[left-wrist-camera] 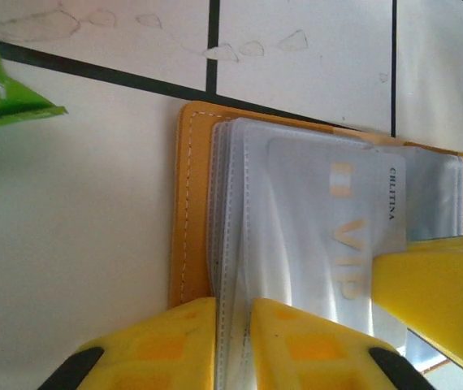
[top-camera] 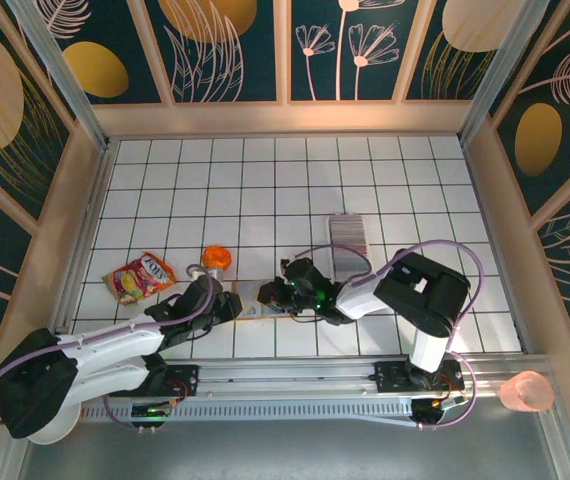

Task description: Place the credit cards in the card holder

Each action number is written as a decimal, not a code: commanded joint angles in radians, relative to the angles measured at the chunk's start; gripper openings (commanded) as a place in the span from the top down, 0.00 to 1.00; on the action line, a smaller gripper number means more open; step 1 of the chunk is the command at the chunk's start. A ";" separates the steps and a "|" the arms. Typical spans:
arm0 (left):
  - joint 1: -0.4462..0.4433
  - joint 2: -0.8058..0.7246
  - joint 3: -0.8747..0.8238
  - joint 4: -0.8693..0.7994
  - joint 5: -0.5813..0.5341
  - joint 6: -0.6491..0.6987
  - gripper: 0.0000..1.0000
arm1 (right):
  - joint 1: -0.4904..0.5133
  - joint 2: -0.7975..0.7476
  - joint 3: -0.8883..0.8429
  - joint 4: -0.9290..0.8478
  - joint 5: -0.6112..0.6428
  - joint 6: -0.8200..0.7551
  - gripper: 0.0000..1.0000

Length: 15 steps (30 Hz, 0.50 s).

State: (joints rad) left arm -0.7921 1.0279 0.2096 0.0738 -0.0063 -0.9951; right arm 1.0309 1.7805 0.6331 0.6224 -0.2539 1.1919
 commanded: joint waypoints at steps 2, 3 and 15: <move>-0.010 -0.036 0.022 -0.074 0.020 0.005 0.75 | 0.029 -0.015 0.072 -0.209 0.036 -0.088 0.73; -0.009 -0.053 0.026 -0.087 0.009 0.005 0.73 | 0.029 -0.029 0.077 -0.236 0.050 -0.098 0.67; -0.010 -0.108 0.037 -0.194 -0.069 -0.022 0.57 | 0.029 -0.154 0.158 -0.537 0.199 -0.233 0.50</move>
State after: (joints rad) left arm -0.7952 0.9115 0.2230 -0.0620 -0.0425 -1.0031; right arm 1.0557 1.6726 0.7624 0.1967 -0.1291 1.0172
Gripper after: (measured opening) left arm 0.434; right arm 0.496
